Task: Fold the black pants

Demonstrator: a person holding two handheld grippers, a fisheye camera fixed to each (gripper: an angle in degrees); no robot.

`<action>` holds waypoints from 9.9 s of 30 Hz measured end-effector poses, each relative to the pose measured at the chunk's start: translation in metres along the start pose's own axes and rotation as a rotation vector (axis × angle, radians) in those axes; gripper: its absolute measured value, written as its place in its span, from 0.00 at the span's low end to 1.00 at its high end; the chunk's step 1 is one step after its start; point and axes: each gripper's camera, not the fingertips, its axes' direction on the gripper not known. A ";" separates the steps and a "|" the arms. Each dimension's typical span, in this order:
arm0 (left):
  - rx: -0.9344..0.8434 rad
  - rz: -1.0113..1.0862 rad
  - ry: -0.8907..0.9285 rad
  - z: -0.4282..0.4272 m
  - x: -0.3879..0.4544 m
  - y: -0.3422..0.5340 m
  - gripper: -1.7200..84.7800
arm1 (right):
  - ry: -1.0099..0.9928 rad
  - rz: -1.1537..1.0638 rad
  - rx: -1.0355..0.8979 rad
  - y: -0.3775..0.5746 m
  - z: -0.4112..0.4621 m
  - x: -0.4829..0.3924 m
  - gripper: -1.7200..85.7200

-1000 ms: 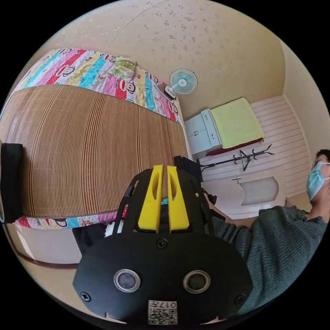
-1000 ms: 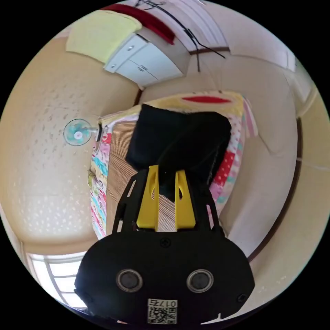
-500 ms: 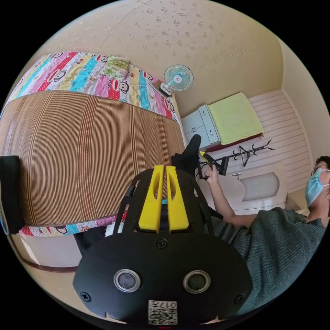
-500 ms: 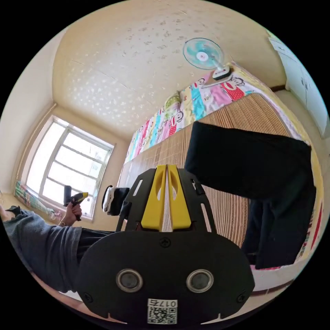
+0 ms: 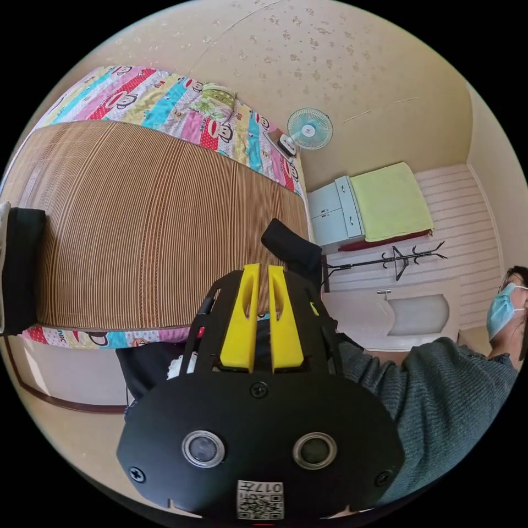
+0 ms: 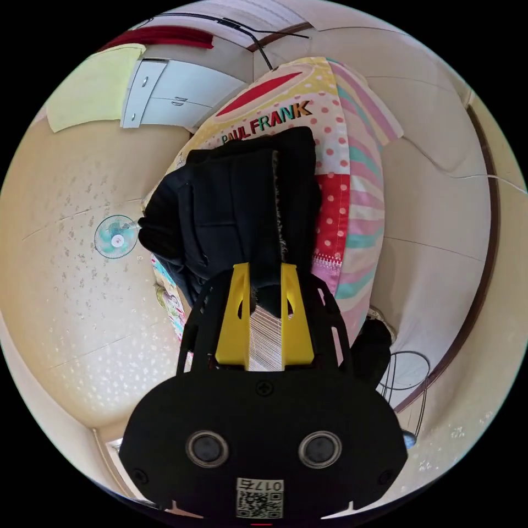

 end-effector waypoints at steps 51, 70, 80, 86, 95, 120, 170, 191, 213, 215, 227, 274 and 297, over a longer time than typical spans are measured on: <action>0.360 0.892 0.177 -0.022 0.255 0.020 0.02 | -0.802 -1.556 -0.502 0.625 -0.251 -0.114 0.07; 0.611 1.040 0.484 -0.256 0.349 0.029 0.02 | -0.317 -1.943 -0.042 0.823 -0.248 -0.086 0.25; 0.848 0.676 0.407 -0.320 0.358 0.004 0.03 | -0.426 -1.959 -0.104 0.889 -0.253 -0.051 0.22; 0.882 0.628 0.363 -0.328 0.386 -0.007 0.02 | -0.398 -1.959 -0.010 0.929 -0.233 -0.063 0.22; 0.893 0.683 0.298 -0.358 0.392 -0.007 0.03 | -0.598 -1.882 0.077 0.911 -0.264 -0.117 0.12; 0.562 0.626 0.059 -0.433 0.201 -0.264 0.06 | -0.322 -1.420 0.124 0.785 -0.185 -0.447 0.06; -0.691 0.045 0.015 -0.151 -0.601 -0.112 0.05 | 0.516 -0.529 -0.718 0.444 0.205 -0.296 0.09; -0.591 -0.223 0.245 -0.220 -0.581 0.080 0.01 | -0.238 -0.264 -1.316 0.325 0.232 -0.276 0.06; -0.621 0.268 -0.212 -0.040 -0.308 0.109 0.23 | 0.604 -1.790 -0.788 0.562 0.051 -0.421 0.05; -0.679 0.271 -0.212 -0.027 -0.310 0.122 0.21 | 0.554 -1.876 -0.857 0.588 0.045 -0.429 0.06; -0.564 0.151 -0.111 -0.089 -0.353 0.164 0.06 | 0.681 -1.711 -1.226 0.431 0.184 -0.554 0.10; -0.144 -0.609 0.077 -0.374 -0.617 0.115 0.08 | 0.277 -1.478 -1.016 0.660 0.367 -0.683 0.08; -0.221 -0.387 0.621 -0.388 -0.551 0.101 0.06 | 0.087 -1.149 -0.780 0.514 0.390 -0.731 0.05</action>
